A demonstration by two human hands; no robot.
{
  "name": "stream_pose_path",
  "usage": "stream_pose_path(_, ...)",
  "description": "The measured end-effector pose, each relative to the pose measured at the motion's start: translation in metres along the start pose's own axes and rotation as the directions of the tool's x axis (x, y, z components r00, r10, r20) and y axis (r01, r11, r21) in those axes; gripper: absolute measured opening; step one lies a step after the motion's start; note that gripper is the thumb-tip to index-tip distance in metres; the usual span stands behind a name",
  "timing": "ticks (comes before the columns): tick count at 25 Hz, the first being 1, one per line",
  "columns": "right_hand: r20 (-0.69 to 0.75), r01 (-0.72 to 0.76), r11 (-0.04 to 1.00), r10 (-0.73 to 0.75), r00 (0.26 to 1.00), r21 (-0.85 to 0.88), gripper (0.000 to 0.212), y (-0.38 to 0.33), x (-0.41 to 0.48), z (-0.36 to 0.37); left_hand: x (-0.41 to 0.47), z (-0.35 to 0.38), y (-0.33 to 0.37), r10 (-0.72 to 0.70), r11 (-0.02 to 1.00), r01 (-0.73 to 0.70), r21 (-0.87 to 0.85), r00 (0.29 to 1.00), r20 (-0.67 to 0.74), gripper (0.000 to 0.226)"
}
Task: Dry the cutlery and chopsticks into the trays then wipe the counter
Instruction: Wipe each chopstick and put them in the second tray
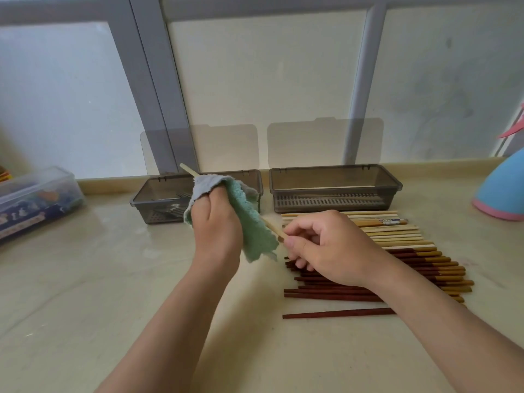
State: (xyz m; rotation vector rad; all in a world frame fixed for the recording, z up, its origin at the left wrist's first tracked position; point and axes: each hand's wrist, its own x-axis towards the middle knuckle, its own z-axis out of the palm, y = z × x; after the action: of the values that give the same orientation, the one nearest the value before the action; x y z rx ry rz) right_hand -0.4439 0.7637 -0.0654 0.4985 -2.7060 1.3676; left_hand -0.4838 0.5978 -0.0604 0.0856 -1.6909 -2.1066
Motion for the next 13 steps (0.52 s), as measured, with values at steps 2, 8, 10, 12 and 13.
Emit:
stream_pose_path(2, -0.023, 0.037, 0.999, -0.038, 0.999, -0.029, 0.017, -0.002, 0.000, 0.001, -0.004, 0.002, 0.002, 0.005, 1.000, -0.005, 0.007, 1.000, 0.001, 0.038)
stream_pose_path(8, -0.072, 0.043, 0.991, -0.034, 0.997, 0.129, 0.019, -0.003, 0.004, 0.011, -0.027, 0.009, -0.005, -0.019, 0.989, -0.018, 0.146, 0.967, 0.253, 0.042)
stream_pose_path(10, 0.003, -0.034, 0.991, 0.034, 0.999, 0.128, 0.015, -0.001, 0.003, 0.005, -0.022, 0.007, -0.002, -0.020, 0.990, -0.012, 0.141, 0.974, 0.224, 0.041)
stream_pose_path(12, 0.113, -0.085, 0.995, 0.079, 0.990, 0.050, 0.016, -0.002, 0.001, 0.004, -0.016, 0.005, -0.001, 0.003, 0.992, -0.022, 0.126, 0.989, 0.150, 0.039)
stream_pose_path(13, 0.138, -0.092, 0.996, 0.088, 0.987, 0.022, 0.020, -0.003, 0.000, 0.006, -0.014, 0.003, -0.002, 0.002, 0.992, -0.019, 0.123, 0.990, 0.139, 0.039)
